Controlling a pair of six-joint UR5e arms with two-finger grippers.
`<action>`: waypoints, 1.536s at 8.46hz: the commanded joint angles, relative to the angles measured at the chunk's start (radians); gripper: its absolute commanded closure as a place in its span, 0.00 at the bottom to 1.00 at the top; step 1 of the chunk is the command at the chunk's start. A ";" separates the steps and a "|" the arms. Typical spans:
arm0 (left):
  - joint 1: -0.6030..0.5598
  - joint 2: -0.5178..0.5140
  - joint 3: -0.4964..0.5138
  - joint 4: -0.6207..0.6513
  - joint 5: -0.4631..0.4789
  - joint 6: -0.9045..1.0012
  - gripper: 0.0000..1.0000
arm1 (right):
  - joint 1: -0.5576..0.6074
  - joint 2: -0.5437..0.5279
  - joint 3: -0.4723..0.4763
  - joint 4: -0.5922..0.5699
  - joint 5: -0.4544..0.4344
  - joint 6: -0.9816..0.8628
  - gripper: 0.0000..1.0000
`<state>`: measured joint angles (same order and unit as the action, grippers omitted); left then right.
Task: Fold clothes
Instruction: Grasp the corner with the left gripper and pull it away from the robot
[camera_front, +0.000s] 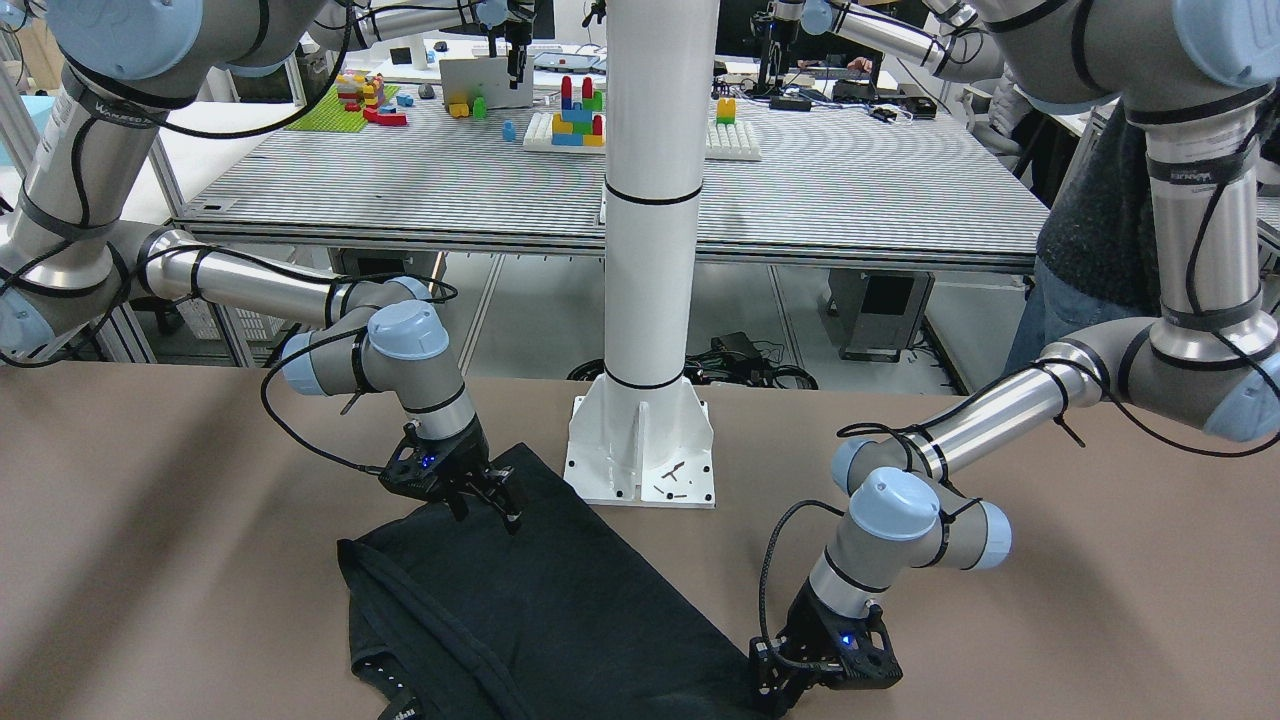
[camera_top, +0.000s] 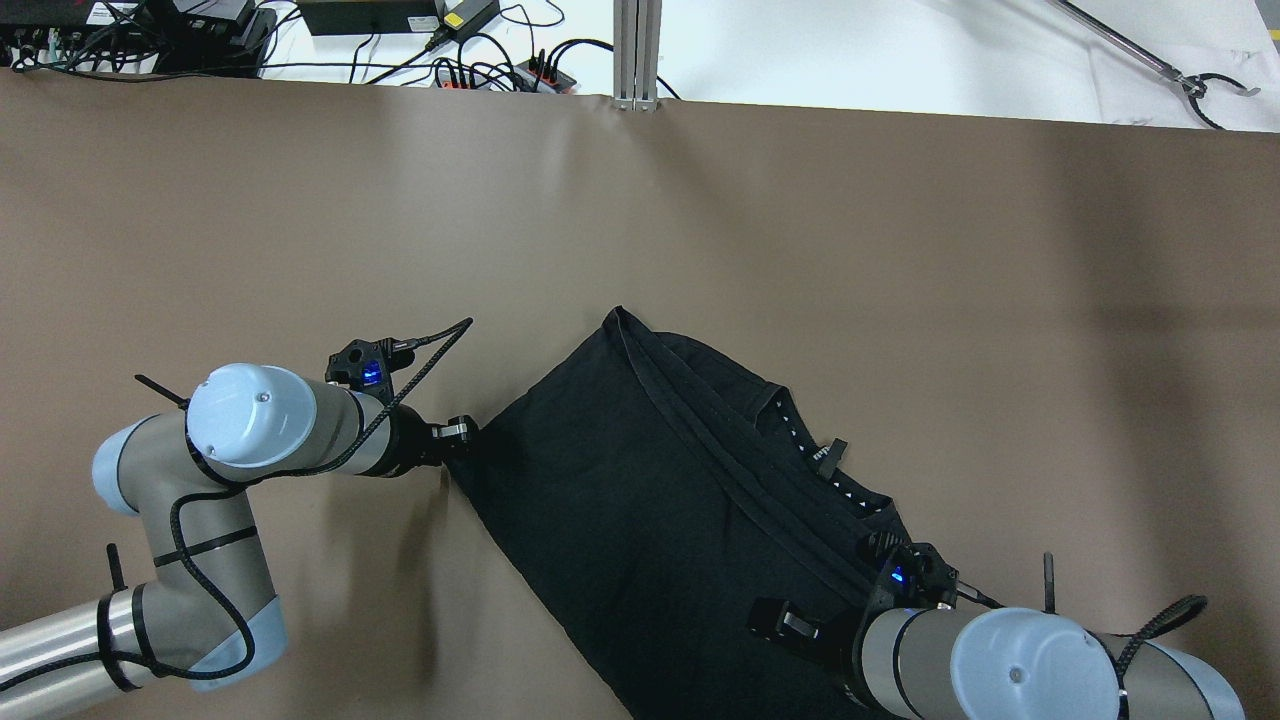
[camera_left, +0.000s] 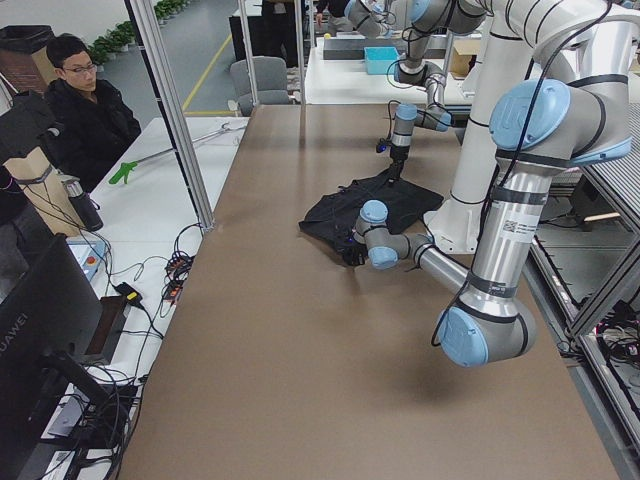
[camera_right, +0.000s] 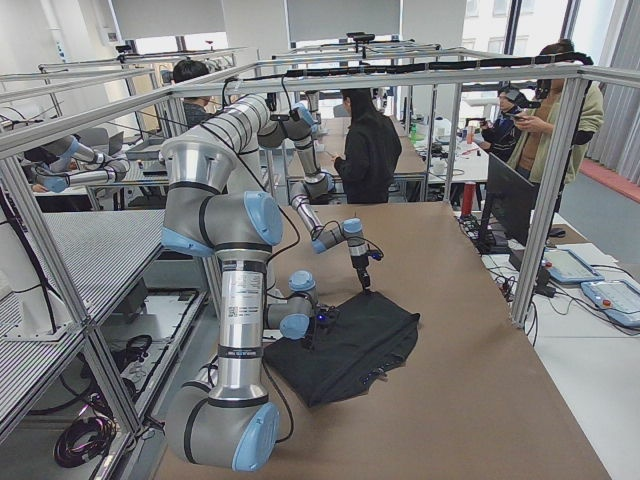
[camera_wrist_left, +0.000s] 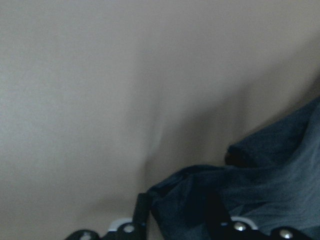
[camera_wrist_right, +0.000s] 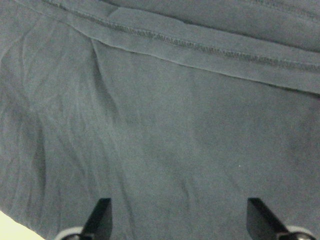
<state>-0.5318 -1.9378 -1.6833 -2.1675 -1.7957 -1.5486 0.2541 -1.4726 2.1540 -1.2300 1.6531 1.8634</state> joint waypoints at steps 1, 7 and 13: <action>0.007 0.002 0.001 0.002 0.004 -0.024 1.00 | -0.003 0.005 -0.003 0.000 -0.013 0.000 0.05; -0.216 -0.142 0.020 0.271 -0.068 0.206 1.00 | 0.014 0.006 0.003 0.001 -0.013 0.011 0.05; -0.315 -0.800 0.918 0.050 -0.045 0.262 1.00 | 0.053 0.006 0.001 0.001 -0.015 0.008 0.05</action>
<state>-0.8426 -2.5743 -1.0684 -1.9493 -1.8762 -1.2899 0.2971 -1.4675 2.1564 -1.2288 1.6398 1.8715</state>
